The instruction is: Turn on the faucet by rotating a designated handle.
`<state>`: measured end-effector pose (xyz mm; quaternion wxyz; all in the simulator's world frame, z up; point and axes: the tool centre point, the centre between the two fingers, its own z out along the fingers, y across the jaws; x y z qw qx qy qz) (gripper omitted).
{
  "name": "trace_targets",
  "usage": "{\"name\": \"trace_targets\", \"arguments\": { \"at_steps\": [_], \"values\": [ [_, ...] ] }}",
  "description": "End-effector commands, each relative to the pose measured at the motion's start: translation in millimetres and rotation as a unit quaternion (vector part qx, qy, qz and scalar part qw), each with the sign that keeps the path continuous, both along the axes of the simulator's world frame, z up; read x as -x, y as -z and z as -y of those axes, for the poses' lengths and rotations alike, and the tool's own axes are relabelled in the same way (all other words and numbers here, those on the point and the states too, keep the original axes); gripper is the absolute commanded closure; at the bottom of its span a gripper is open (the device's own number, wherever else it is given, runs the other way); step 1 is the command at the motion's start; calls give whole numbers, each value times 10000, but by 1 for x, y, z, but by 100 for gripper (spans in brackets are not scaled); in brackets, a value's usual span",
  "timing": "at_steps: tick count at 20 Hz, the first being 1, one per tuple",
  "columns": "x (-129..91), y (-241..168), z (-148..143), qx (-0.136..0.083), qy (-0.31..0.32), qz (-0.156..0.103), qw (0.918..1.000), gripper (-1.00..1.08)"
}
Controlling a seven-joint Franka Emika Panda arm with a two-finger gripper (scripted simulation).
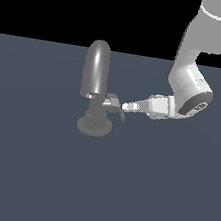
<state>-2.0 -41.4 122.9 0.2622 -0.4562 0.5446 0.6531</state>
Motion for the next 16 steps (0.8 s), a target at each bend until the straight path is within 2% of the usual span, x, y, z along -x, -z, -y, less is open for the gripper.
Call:
{"name": "trace_targets", "arguments": {
  "at_steps": [1,16],
  "values": [
    [-2,8,-1,12,13,-30,10000,108],
    [-14,60,-5,47,60,-247,9997,108]
  ]
}}
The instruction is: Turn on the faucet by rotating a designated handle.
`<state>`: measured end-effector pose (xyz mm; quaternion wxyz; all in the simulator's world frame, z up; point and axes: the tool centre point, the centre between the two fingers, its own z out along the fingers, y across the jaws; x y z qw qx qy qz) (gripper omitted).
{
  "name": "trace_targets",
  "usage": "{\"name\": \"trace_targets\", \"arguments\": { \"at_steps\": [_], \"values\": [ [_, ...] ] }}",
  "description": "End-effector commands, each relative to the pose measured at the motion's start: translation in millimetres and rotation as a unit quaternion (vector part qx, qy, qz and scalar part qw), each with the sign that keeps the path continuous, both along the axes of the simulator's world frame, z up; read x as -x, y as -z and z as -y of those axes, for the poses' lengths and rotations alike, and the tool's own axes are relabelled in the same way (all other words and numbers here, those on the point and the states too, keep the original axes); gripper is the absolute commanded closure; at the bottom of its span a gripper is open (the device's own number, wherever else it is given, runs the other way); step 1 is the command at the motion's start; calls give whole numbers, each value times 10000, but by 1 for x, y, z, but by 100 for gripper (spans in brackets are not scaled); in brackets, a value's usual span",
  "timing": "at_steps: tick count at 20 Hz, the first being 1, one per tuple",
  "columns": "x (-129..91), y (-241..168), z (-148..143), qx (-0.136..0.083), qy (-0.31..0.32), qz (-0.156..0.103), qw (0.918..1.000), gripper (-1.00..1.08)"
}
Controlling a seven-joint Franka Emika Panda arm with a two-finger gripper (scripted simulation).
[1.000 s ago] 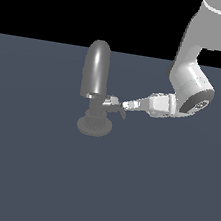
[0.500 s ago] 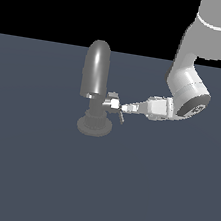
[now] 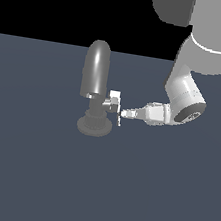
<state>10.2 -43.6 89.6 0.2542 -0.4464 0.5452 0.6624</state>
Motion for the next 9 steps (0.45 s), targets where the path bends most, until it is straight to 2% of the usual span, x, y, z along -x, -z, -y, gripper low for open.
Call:
{"name": "trace_targets", "arguments": {
  "at_steps": [1,9],
  "values": [
    [-2,30,-7,86,83,-108,9999,108],
    [-6,51,-9,100,101,-194,9997,108]
  ]
}}
